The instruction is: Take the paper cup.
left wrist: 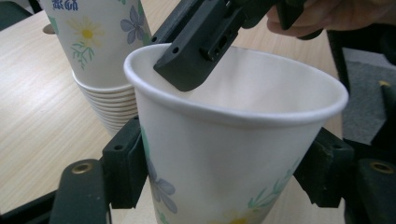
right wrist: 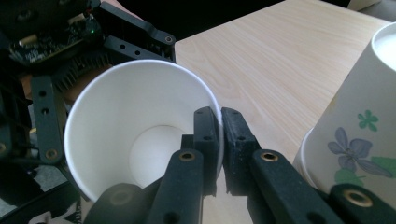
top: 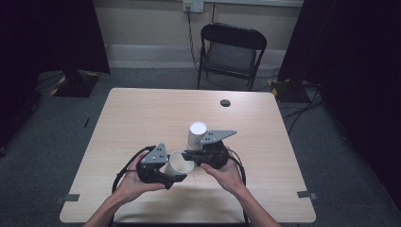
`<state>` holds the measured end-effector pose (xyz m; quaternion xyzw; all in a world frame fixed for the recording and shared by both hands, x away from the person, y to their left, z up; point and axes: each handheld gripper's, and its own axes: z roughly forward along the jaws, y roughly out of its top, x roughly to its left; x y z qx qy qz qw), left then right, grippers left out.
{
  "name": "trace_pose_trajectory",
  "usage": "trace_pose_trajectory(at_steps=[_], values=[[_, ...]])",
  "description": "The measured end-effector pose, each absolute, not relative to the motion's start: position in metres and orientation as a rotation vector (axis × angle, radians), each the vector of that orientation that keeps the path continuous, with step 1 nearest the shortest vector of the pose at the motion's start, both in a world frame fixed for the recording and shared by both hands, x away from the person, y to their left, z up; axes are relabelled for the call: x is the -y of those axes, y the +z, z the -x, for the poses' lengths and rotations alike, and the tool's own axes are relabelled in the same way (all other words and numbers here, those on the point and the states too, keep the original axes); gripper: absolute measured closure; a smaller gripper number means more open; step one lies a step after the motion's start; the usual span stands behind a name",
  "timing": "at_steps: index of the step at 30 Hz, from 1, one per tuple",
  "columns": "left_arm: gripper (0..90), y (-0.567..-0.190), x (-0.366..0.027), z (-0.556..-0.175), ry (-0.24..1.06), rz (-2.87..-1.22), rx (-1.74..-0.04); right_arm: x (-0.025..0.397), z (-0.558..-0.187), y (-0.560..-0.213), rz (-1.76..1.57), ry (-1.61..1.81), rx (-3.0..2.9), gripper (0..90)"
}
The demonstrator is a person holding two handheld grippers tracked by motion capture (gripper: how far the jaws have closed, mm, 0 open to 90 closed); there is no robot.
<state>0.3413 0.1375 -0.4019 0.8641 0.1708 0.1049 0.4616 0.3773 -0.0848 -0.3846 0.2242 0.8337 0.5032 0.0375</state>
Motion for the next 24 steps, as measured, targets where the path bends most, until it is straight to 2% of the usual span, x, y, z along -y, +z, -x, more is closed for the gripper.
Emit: trace_pose_trajectory(at_steps=[7, 15, 24], values=[[26.3, -0.4055, -0.1307, -0.3387, 0.341, -2.186, -0.4, 0.0807, -0.3797, -0.3809, -0.735, 1.476, -2.618, 87.7], [24.4, -0.4055, -0.1317, -0.3391, 0.364, -2.174, -0.422, 0.0769, -0.3794, -0.382, -0.779, 1.412, -2.628, 88.1], [29.1, -0.4062, -0.1338, -0.3391, 0.36, -2.185, -0.429, 0.0771, -0.3792, -0.3858, -0.797, 1.435, -2.611, 85.3]])
